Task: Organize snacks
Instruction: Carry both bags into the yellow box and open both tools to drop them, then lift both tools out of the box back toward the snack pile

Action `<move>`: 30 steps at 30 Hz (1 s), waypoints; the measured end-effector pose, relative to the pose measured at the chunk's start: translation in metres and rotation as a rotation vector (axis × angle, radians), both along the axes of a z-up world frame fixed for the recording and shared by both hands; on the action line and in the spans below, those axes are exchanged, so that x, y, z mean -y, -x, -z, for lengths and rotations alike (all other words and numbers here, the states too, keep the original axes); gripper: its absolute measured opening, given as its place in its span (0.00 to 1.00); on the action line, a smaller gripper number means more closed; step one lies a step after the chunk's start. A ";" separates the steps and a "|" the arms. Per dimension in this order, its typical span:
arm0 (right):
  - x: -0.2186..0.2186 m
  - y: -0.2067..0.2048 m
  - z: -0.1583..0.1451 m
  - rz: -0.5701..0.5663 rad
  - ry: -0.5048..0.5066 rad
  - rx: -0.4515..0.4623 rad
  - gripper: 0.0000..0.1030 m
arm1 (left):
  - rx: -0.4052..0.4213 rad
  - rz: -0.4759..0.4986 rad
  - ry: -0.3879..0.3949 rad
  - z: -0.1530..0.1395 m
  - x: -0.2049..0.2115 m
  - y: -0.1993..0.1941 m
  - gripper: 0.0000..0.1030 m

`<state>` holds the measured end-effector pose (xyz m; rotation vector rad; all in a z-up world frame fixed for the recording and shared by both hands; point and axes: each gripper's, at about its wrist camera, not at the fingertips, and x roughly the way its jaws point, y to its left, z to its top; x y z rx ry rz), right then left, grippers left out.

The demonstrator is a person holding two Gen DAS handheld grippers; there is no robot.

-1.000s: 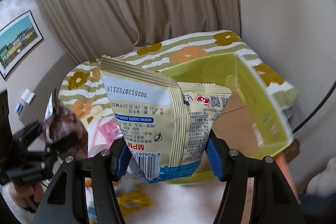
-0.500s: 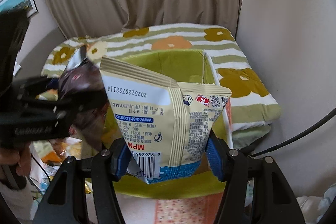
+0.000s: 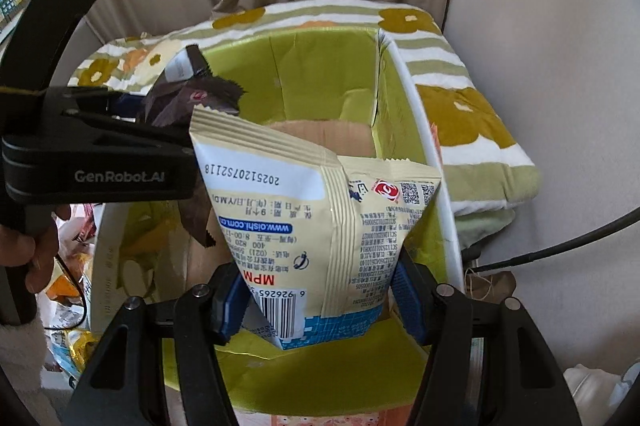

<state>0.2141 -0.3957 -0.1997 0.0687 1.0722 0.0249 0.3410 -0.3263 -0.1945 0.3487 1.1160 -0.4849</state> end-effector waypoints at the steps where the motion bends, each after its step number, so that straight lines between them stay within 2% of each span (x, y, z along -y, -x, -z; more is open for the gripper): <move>1: 0.000 0.000 0.001 0.003 -0.002 -0.007 0.57 | -0.004 0.005 -0.006 0.002 0.002 0.000 0.72; 5: 0.004 0.000 0.007 0.006 -0.022 -0.027 0.57 | -0.017 0.008 -0.020 0.008 0.004 0.000 0.82; 8: 0.003 0.002 0.009 -0.012 -0.028 -0.029 0.57 | -0.035 0.019 0.026 0.007 0.003 0.003 0.85; 26: -0.005 -0.001 0.015 -0.022 -0.012 -0.056 0.58 | 0.053 -0.001 0.048 -0.027 -0.006 0.022 0.85; 28: -0.006 0.001 0.016 -0.017 -0.014 -0.058 0.62 | 0.055 -0.005 0.044 -0.028 -0.007 0.024 0.85; 29: -0.006 0.002 0.016 -0.011 -0.014 -0.055 0.70 | 0.056 -0.008 0.043 -0.028 -0.007 0.024 0.85; 30: -0.006 0.003 0.015 -0.002 -0.011 -0.044 0.85 | 0.058 -0.010 0.045 -0.029 -0.008 0.026 0.85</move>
